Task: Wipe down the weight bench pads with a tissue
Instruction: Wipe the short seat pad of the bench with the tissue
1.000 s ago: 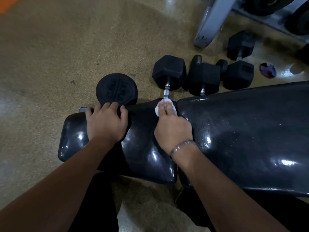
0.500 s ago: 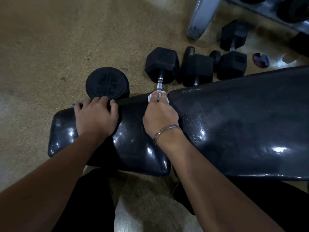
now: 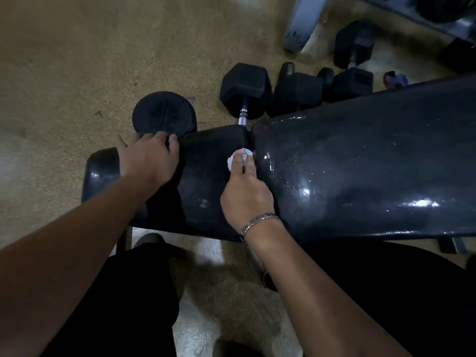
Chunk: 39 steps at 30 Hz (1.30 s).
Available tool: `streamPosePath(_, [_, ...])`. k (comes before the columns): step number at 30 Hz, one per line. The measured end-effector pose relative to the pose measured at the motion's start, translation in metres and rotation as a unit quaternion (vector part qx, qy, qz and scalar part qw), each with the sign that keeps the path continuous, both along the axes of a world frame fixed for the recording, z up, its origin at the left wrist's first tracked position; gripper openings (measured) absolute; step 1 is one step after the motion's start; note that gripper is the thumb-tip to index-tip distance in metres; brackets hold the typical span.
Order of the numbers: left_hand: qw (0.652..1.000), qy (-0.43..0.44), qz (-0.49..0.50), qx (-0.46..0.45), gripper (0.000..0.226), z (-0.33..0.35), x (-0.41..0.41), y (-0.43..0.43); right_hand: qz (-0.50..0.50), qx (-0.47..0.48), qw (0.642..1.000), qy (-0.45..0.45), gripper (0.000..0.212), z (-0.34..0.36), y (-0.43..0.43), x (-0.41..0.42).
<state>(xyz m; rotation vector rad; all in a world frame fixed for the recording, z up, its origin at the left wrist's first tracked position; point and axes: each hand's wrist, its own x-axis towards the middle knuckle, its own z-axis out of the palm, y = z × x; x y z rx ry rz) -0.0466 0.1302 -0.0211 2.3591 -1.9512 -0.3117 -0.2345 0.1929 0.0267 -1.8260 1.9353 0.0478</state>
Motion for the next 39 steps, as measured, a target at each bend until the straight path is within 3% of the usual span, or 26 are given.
streamPosePath(3, [0.995,-0.013,-0.082,-0.047,0.036,0.011,-0.016,-0.002,0.004,0.005,1.0,0.008,0.076,0.0,0.018,-0.002])
streamPosePath(8, [0.977,0.071,-0.185,-0.074,0.04,0.017,-0.06,0.008,0.018,0.01,0.999,0.032,0.081,-0.002,0.045,-0.002])
streamPosePath(39, [0.98,0.053,-0.181,-0.07,0.053,0.002,-0.07,0.03,0.029,0.092,0.995,0.033,0.084,0.01,0.129,-0.019])
